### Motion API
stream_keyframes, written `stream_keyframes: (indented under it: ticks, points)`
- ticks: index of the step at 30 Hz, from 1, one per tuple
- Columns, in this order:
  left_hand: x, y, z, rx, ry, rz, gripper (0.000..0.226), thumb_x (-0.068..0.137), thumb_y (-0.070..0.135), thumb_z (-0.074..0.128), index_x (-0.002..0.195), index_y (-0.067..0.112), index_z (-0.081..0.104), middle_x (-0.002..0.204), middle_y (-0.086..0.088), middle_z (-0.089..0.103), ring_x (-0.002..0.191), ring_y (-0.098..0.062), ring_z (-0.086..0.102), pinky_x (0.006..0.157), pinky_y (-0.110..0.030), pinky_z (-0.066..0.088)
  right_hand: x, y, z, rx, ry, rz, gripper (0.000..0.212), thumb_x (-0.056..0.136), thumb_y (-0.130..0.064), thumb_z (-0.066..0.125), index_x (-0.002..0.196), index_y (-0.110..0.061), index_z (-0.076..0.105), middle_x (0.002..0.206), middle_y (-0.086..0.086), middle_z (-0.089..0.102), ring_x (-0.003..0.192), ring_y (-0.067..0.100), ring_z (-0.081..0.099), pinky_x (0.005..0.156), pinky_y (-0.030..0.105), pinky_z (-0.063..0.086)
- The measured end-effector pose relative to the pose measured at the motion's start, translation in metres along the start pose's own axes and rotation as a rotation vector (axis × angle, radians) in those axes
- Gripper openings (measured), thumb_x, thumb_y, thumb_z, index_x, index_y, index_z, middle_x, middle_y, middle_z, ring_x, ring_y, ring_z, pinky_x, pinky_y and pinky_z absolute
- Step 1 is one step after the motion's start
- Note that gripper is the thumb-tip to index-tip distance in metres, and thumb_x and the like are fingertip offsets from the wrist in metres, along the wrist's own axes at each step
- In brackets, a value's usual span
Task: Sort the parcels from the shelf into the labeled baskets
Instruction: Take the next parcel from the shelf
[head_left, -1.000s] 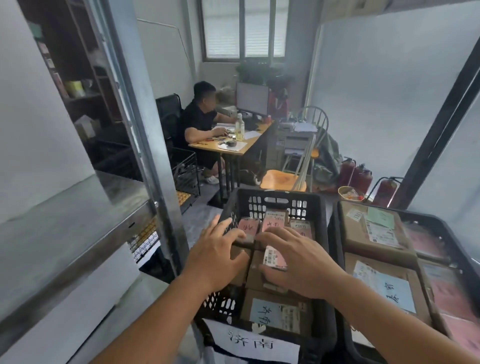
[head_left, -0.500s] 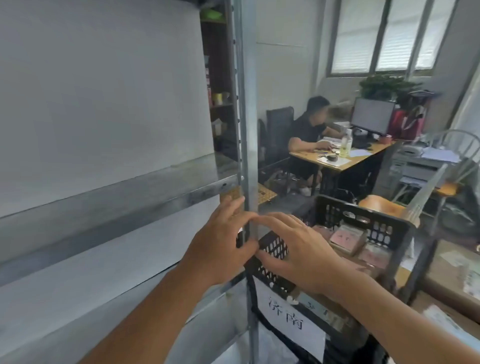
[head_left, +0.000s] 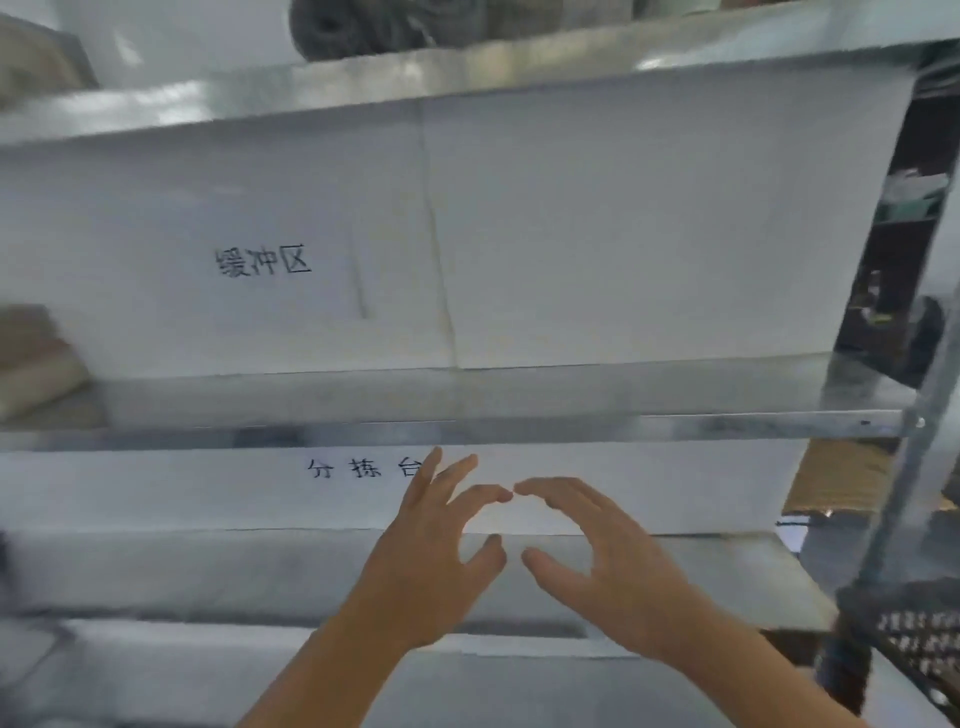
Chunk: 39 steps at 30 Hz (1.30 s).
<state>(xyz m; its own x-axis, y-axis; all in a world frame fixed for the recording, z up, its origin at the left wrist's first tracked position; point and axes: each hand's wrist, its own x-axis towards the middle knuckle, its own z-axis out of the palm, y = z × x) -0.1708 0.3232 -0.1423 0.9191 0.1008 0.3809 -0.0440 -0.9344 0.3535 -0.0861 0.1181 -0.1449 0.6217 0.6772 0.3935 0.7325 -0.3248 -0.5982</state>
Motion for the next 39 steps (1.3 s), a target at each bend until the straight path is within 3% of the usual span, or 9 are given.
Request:
stream_keyframes:
  ticks: [2, 7, 13, 18, 21, 26, 32, 39]
  points:
    - [-0.025, -0.033, -0.03, 0.04, 0.044, -0.059, 0.041, 0.102, 0.054, 0.052, 0.14, 0.06, 0.04, 0.165, 0.036, 0.004, 0.152, 0.009, -0.022, 0.112, -0.016, -0.003, 0.023, -0.03, 0.035, 0.044, -0.036, -0.045, 0.047, 0.089, -0.064, 0.053, 0.134, -0.063, 0.04, 0.136, -0.045, 0.043, 0.132, -0.01, 0.041, 0.105, 0.011, 0.033]
    - [-0.097, -0.128, -0.118, 0.077, 0.122, -0.203, 0.037, 0.101, 0.049, 0.054, 0.134, 0.061, 0.044, 0.164, 0.036, 0.009, 0.152, 0.01, -0.02, 0.122, -0.031, 0.022, 0.076, -0.119, 0.14, 0.193, -0.164, -0.146, 0.051, 0.089, -0.06, 0.056, 0.139, -0.059, 0.046, 0.137, -0.042, 0.046, 0.131, -0.01, 0.043, 0.109, 0.018, 0.036]
    - [-0.18, -0.226, -0.201, 0.102, 0.202, -0.368, 0.041, 0.095, 0.046, 0.052, 0.135, 0.054, 0.052, 0.168, 0.025, 0.018, 0.155, 0.004, -0.017, 0.129, -0.042, 0.015, 0.112, -0.221, 0.248, 0.224, -0.266, -0.265, 0.051, 0.094, -0.053, 0.06, 0.144, -0.049, 0.047, 0.139, -0.035, 0.049, 0.129, -0.006, 0.045, 0.112, 0.023, 0.038]
    - [-0.228, -0.272, -0.243, 0.102, 0.228, -0.47, 0.04, 0.099, 0.047, 0.052, 0.138, 0.055, 0.05, 0.169, 0.025, 0.015, 0.156, 0.001, -0.018, 0.127, -0.041, 0.017, 0.131, -0.272, 0.308, 0.236, -0.339, -0.315, 0.051, 0.097, -0.049, 0.064, 0.144, -0.051, 0.046, 0.139, -0.042, 0.046, 0.133, -0.012, 0.041, 0.111, 0.018, 0.036]
    - [-0.247, -0.298, -0.262, 0.11, 0.247, -0.502, 0.04, 0.099, 0.047, 0.052, 0.138, 0.056, 0.047, 0.17, 0.022, 0.014, 0.157, -0.002, -0.019, 0.13, -0.045, 0.01, 0.151, -0.3, 0.332, 0.247, -0.365, -0.341, 0.05, 0.097, -0.049, 0.064, 0.144, -0.051, 0.047, 0.135, -0.042, 0.048, 0.13, -0.014, 0.043, 0.102, 0.011, 0.036]
    - [-0.271, -0.337, -0.284, 0.101, 0.302, -0.559, 0.039, 0.098, 0.05, 0.052, 0.136, 0.058, 0.049, 0.169, 0.024, 0.017, 0.157, -0.001, -0.016, 0.13, -0.048, 0.014, 0.184, -0.336, 0.37, 0.263, -0.364, -0.378, 0.048, 0.097, -0.046, 0.066, 0.142, -0.049, 0.049, 0.133, -0.039, 0.051, 0.127, -0.011, 0.046, 0.094, 0.006, 0.036]
    - [-0.274, -0.385, -0.311, 0.098, 0.297, -0.609, 0.039, 0.101, 0.047, 0.054, 0.139, 0.054, 0.05, 0.169, 0.026, 0.014, 0.156, 0.001, -0.019, 0.126, -0.039, 0.009, 0.233, -0.36, 0.408, 0.249, -0.382, -0.411, 0.049, 0.096, -0.046, 0.067, 0.142, -0.048, 0.05, 0.132, -0.037, 0.053, 0.126, -0.009, 0.047, 0.093, 0.004, 0.037]
    - [-0.256, -0.466, -0.325, 0.077, 0.263, -0.649, 0.038, 0.101, 0.05, 0.052, 0.138, 0.058, 0.047, 0.169, 0.029, 0.01, 0.154, 0.003, -0.021, 0.126, -0.043, 0.009, 0.299, -0.369, 0.451, 0.199, -0.395, -0.448, 0.051, 0.094, -0.053, 0.063, 0.143, -0.05, 0.048, 0.132, -0.038, 0.052, 0.128, -0.012, 0.044, 0.093, 0.0, 0.034]
